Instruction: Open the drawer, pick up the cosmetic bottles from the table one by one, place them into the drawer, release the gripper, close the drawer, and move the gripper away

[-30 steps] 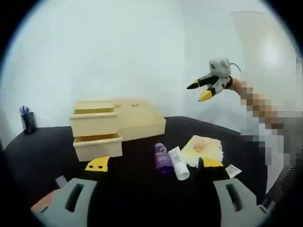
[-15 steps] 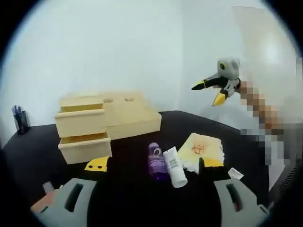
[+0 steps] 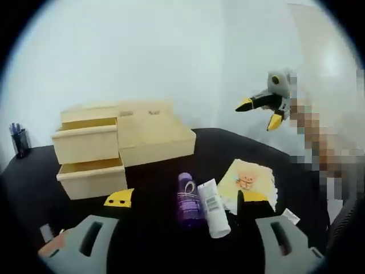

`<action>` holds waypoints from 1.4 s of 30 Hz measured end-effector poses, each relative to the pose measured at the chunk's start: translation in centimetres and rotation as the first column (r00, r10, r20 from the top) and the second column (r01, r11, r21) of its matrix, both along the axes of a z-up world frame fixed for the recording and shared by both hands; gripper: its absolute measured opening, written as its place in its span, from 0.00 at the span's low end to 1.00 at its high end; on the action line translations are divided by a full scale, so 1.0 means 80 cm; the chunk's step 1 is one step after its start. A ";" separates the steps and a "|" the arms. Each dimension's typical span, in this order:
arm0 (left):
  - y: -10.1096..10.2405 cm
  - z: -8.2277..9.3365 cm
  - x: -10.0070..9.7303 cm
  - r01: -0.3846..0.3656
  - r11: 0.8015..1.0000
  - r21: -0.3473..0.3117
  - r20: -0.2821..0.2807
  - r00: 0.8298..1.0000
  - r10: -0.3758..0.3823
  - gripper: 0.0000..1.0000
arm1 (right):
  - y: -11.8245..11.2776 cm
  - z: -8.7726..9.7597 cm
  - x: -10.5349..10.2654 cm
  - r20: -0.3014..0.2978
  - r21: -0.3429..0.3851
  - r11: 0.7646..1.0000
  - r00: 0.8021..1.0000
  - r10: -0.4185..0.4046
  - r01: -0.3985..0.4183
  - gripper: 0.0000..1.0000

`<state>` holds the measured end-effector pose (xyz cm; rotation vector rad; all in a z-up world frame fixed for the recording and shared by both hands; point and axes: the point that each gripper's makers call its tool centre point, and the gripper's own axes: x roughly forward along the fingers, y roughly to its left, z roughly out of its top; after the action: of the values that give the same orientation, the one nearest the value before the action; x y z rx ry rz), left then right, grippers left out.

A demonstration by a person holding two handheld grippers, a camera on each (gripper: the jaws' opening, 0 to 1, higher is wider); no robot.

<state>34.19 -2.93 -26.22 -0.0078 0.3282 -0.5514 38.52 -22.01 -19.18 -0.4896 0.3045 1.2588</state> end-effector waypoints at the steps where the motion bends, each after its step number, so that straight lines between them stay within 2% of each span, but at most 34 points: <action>1: -0.001 -0.001 0.003 -0.003 1.000 0.002 -0.006 1.000 0.003 0.64 | 0.000 0.000 0.002 -0.002 0.002 1.000 1.000 0.004 -0.004 0.63; 7: -0.012 -0.011 0.016 -0.017 1.000 0.021 -0.023 1.000 0.018 0.58 | 0.010 -0.006 -0.003 0.004 0.026 0.999 0.999 0.038 -0.038 0.62; 13: -0.023 -0.023 0.031 -0.045 0.999 0.027 -0.037 0.998 0.046 0.51 | 0.009 -0.011 0.004 0.001 0.051 0.997 0.999 0.049 -0.049 0.61; 20: -0.035 -0.035 0.041 -0.048 0.997 0.068 -0.052 0.997 0.052 0.46 | 0.005 -0.019 0.018 -0.006 0.042 0.998 0.999 0.054 -0.054 0.60; 23: -0.034 -0.038 0.047 -0.056 0.994 0.096 -0.045 0.997 0.061 0.44 | 0.006 -0.020 0.015 -0.011 0.049 0.997 0.998 0.062 -0.062 0.59; 31: -0.036 -0.041 0.058 -0.072 0.995 0.076 -0.058 0.995 0.076 0.38 | 0.009 -0.028 0.016 -0.018 0.034 0.997 0.997 0.074 -0.074 0.59; 40: -0.037 -0.061 0.061 -0.073 0.993 0.095 -0.092 0.992 0.081 0.37 | 0.012 -0.034 0.011 -0.017 0.025 0.996 0.996 0.083 -0.082 0.59; 42: -0.038 -0.063 0.062 -0.065 0.994 0.082 -0.106 0.992 0.074 0.37 | 0.013 -0.036 0.010 -0.018 0.019 0.996 0.996 0.084 -0.084 0.59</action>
<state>39.13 -5.93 -31.27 0.0265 0.4542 -0.4695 39.30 -20.95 -22.06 -0.4794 0.2900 1.3472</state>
